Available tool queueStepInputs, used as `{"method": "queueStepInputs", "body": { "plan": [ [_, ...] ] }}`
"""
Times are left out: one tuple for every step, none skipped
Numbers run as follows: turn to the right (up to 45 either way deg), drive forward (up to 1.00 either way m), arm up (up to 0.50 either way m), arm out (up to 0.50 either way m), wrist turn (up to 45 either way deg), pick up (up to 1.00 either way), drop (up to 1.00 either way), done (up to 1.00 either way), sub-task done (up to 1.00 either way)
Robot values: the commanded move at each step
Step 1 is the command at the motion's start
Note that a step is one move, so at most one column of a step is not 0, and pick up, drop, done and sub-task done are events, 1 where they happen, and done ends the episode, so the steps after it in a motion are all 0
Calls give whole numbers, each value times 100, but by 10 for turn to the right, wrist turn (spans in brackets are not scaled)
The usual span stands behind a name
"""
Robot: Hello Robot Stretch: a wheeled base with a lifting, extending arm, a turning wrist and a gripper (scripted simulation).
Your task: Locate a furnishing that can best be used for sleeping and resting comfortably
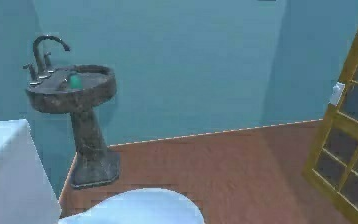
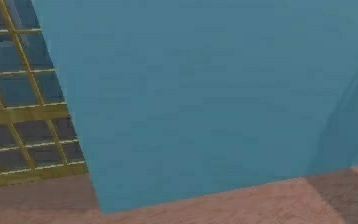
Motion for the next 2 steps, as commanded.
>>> {"method": "queueStepInputs", "body": {
  "plan": [
    [450,0,0,0,0,0,0,0,0],
    [60,0,0,0,0,0,0,0,0]
  ]
}}
